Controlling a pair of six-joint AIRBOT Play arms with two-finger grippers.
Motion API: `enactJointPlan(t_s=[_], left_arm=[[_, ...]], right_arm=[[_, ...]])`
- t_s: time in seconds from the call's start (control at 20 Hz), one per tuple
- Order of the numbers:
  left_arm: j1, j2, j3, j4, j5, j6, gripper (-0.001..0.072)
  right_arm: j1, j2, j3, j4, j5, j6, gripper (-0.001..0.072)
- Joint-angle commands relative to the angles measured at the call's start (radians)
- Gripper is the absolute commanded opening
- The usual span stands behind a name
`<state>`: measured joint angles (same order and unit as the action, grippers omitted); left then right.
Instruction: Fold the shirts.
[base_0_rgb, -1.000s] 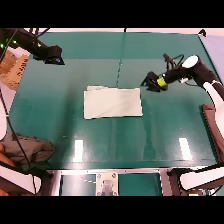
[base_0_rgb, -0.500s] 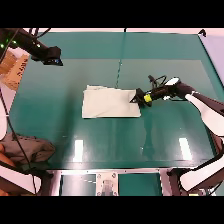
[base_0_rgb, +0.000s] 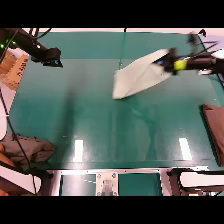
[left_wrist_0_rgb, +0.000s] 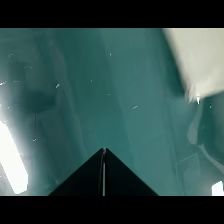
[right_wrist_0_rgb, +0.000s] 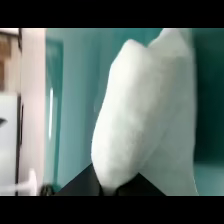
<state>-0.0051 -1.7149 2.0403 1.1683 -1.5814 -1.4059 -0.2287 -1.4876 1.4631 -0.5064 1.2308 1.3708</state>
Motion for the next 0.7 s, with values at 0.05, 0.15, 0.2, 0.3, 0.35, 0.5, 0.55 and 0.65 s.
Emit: enactJointPlan(t_s=[0.05,0.15,0.2,0.3,0.35,0.5,0.55,0.65], left_arm=[[0.001,0.001,0.000,0.000,-0.034,0.001,0.0028],[0.001,0.001,0.000,0.000,-0.042,0.001,0.0028],[0.001,0.001,0.000,0.000,-0.043,0.001,0.0028],[0.001,0.000,0.000,0.000,-0.043,0.001,0.0028],[0.001,0.001,0.000,0.000,-0.043,0.001,0.0028],[0.001,0.001,0.000,0.000,-0.042,0.000,0.0028],[0.001,0.001,0.000,0.000,-0.042,0.001,0.0028],[0.001,0.001,0.000,0.000,-0.043,0.000,0.0028]], right_arm=[[-0.320,0.126,0.068,0.005,0.066,0.085,0.0012],[-0.481,0.137,0.068,0.003,0.075,0.107,0.0012],[-0.561,0.137,0.068,-0.010,0.081,0.112,0.0012],[-0.708,0.136,0.068,-0.045,0.092,0.113,0.0012],[-0.774,0.135,0.068,-0.058,0.102,0.114,0.0012],[-0.939,0.136,0.068,-0.118,0.158,0.114,0.0012],[-0.979,0.137,0.068,-0.132,0.176,0.114,0.0012],[-1.043,0.143,0.068,-0.161,0.205,0.114,0.0012]])
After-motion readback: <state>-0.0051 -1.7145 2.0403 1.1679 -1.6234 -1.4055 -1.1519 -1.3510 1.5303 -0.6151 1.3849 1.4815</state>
